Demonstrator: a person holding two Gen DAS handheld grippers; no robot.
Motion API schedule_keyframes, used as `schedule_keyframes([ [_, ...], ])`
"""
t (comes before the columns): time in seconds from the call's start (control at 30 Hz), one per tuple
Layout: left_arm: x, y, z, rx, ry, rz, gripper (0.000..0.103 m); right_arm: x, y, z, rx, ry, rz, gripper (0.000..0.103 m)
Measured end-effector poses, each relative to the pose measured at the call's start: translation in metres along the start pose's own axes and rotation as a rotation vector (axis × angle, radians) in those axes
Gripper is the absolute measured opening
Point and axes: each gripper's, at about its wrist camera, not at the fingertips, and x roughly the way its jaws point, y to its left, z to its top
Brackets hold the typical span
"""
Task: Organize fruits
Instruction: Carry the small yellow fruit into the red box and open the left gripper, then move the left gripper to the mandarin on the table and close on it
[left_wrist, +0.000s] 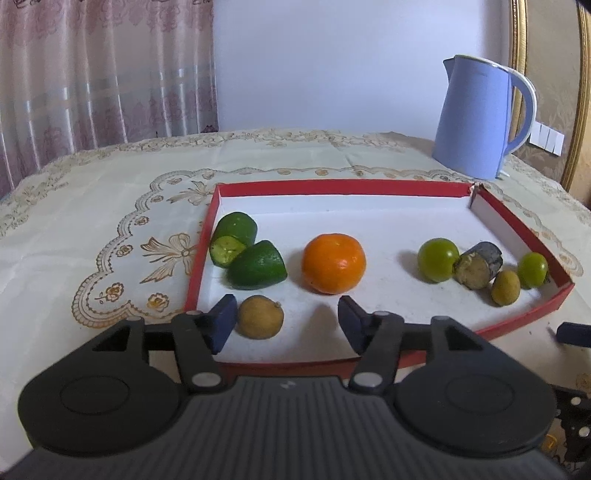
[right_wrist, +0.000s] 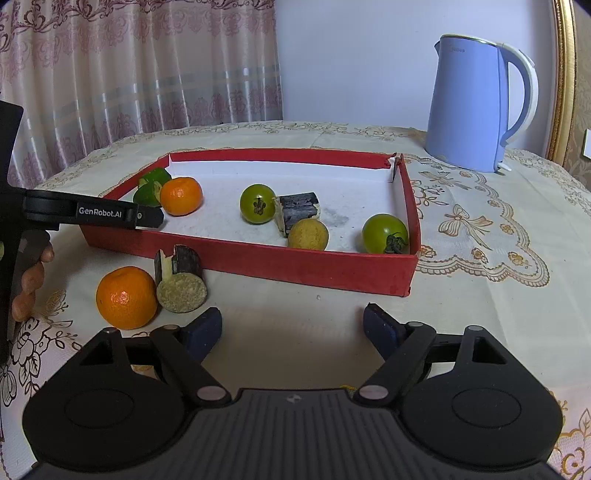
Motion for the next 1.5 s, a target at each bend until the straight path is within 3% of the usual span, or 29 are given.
schedule_keyframes([
  [0.23, -0.038, -0.005, 0.000, 0.028, -0.080, 0.043, 0.084, 0.000, 0.000, 0.000, 0.002, 0.000, 0.002, 0.085],
  [0.33, -0.058, -0.010, -0.003, 0.054, -0.123, 0.054, 0.085, 0.000, 0.000, 0.000, 0.001, 0.000, 0.002, 0.085],
  [0.63, -0.090, -0.040, -0.025, 0.139, -0.088, -0.096, 0.085, -0.001, -0.003, 0.000, 0.013, -0.003, 0.012, 0.085],
  [0.93, -0.073, -0.052, -0.037, 0.175, -0.029, -0.168, 0.079, -0.003, -0.010, 0.000, 0.058, -0.017, 0.016, 0.085],
  [1.1, -0.063, -0.054, -0.040, 0.181, 0.008, -0.206, 0.079, -0.003, -0.018, 0.000, 0.109, -0.025, -0.032, 0.085],
  [1.2, -0.057, -0.056, -0.042, 0.190, 0.038, -0.219, 0.068, -0.002, -0.017, 0.000, 0.105, -0.024, -0.034, 0.085],
  [1.23, -0.053, -0.057, -0.044, 0.192, 0.063, -0.228, 0.053, -0.001, -0.016, 0.000, 0.101, -0.022, -0.036, 0.086],
  [1.27, -0.051, -0.058, -0.045, 0.192, 0.071, -0.230, 0.048, -0.001, -0.016, 0.000, 0.097, -0.020, -0.038, 0.086],
  [1.37, -0.053, -0.058, -0.046, 0.193, 0.057, -0.233, 0.041, -0.002, -0.016, 0.000, 0.097, -0.020, -0.038, 0.086],
  [1.5, -0.055, -0.059, -0.049, 0.203, 0.039, -0.224, 0.041, -0.002, -0.016, 0.000, 0.093, -0.019, -0.040, 0.087],
])
